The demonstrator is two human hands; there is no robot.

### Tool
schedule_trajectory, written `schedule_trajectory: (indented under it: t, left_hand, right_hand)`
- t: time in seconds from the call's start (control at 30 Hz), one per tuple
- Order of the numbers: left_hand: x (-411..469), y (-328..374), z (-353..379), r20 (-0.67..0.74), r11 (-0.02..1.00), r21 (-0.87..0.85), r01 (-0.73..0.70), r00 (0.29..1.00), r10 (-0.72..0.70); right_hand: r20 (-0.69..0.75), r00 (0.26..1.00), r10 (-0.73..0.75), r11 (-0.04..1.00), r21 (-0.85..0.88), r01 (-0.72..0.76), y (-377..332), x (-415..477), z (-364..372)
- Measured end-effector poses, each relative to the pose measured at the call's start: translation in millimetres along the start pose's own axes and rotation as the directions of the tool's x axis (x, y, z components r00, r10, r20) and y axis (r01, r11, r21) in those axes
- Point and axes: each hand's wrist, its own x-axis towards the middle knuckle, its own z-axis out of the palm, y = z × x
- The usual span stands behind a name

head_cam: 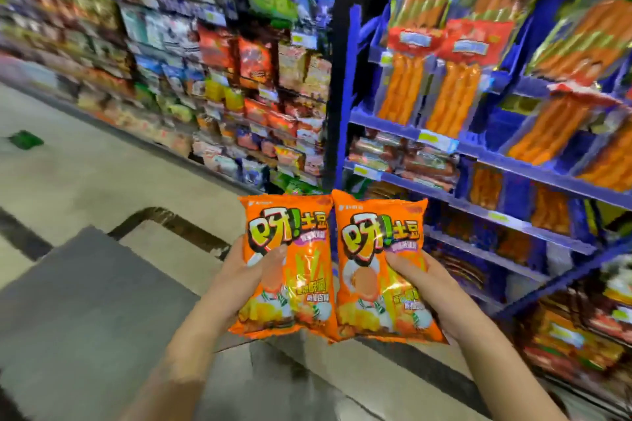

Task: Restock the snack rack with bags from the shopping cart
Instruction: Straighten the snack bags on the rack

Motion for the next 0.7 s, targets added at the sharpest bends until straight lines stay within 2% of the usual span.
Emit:
schedule_trajectory:
  t: [0.1,0.2,0.27,0.4,0.53,0.7]
  left_hand:
    - [-20.9,-0.5,-58.8,-0.071,0.998,-0.050,-0.039,0.997,0.036]
    - [-37.8,-3.8,-110.4,-0.218,0.994,-0.095,-0.057,0.975,0.035]
    - [-44.0,-7.9,-141.0,-0.333,0.992,-0.124,-0.035,0.943,-0.008]
    - [-46.8,-15.3,-202.7,-0.459,0.981,-0.196,-0.009,0.884,-0.083]
    - [-34.6,-13.1,-265.0,-0.607,0.985,-0.171,0.017,0.786,-0.119]
    - [3.6,15.1,-332.7,-0.690,0.987,-0.159,0.013,0.714,-0.120]
  right_hand:
    - [0.078,0.997,0.013,0.997,-0.080,-0.007,-3.8,30.4,64.9]
    - [0.161,0.986,0.042,0.989,-0.150,-0.018,-7.7,61.7,124.4]
    - [0.251,0.966,0.068,0.983,-0.181,-0.023,-7.5,85.1,162.6]
    - [0.369,0.921,0.124,0.973,-0.228,-0.040,-4.5,133.5,239.4]
    - [0.471,0.870,0.149,0.957,-0.289,-0.007,-8.9,184.0,318.0]
    - [0.579,0.793,0.189,0.953,-0.302,-0.007,-25.6,254.7,410.0]
